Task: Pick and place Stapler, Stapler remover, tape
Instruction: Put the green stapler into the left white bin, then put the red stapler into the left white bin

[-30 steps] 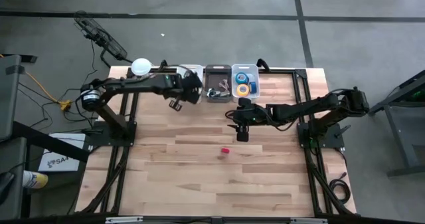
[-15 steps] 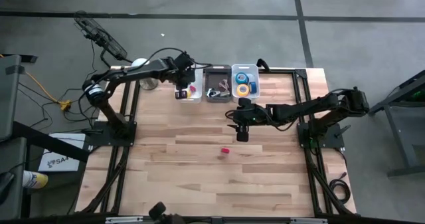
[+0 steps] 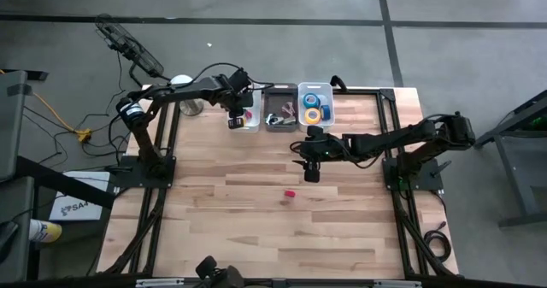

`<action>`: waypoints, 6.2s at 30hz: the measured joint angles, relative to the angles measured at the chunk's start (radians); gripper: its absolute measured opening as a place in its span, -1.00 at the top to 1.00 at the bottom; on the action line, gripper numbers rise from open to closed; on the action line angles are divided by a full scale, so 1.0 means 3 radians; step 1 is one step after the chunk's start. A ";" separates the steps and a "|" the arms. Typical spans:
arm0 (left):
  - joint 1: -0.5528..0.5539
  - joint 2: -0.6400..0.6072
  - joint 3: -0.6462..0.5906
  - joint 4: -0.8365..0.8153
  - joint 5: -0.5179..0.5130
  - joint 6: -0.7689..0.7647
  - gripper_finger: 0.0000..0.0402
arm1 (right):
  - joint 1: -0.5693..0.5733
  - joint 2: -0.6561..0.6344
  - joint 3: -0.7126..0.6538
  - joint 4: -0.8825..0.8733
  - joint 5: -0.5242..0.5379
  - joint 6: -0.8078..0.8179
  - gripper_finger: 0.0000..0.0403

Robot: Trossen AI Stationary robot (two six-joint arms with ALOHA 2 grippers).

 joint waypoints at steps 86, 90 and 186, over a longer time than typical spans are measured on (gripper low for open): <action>-0.1319 -0.0971 0.0000 -0.1155 -0.0846 0.0058 -0.02 | 0.1246 0.1177 -0.0001 0.0553 0.0589 0.1598 0.02; -0.1317 -0.0971 0.0000 -0.1158 -0.0846 0.0055 -0.02 | 0.1249 0.1279 0.0001 0.0666 0.0655 0.1672 0.02; -0.1312 -0.2536 -0.1823 0.2050 0.0971 0.0089 -0.02 | -0.0047 0.1139 0.1845 0.0318 -0.0123 -0.0868 0.64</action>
